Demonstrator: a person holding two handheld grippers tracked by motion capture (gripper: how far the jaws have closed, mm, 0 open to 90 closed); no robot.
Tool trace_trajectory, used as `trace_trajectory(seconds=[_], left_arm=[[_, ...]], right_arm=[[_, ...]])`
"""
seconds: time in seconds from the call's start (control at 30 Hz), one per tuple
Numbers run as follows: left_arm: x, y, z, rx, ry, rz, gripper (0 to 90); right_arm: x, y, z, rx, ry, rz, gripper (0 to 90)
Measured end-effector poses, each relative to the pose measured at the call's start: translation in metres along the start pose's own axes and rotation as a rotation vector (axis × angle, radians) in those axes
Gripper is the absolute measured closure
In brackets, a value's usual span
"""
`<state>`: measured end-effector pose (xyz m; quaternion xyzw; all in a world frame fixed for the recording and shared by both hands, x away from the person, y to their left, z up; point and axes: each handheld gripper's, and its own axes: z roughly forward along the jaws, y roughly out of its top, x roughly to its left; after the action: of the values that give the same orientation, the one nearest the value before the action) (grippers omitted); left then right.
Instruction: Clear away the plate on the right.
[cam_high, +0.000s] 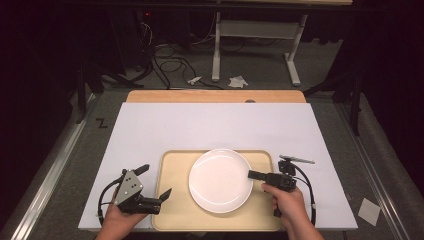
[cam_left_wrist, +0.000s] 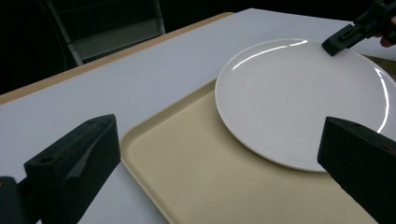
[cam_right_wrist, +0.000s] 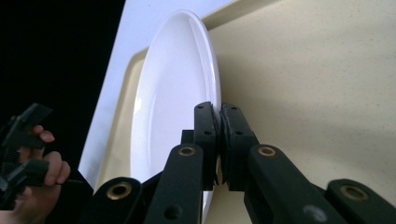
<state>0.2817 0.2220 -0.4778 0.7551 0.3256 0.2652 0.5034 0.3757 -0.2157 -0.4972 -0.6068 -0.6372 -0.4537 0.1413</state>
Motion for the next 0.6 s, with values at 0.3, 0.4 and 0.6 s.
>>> trace_trajectory(seconds=[0.3, 0.4, 0.6], left_arm=[[0.0000, 0.0001, 0.0000, 0.000, 0.000, 0.000, 0.3], [-0.0002, 0.0002, -0.0001, 0.000, -0.001, -0.001, 0.3], [-0.0002, 0.0001, 0.0000, -0.001, -0.002, 0.000, 0.3]], right_arm=[[-0.0028, -0.0007, 0.0025, 0.043, -0.045, -0.015, 85.2], [-0.0026, -0.0010, 0.0026, 0.048, -0.050, -0.022, 84.8], [-0.0039, -0.0019, 0.0046, 0.079, -0.071, -0.038, 81.7]])
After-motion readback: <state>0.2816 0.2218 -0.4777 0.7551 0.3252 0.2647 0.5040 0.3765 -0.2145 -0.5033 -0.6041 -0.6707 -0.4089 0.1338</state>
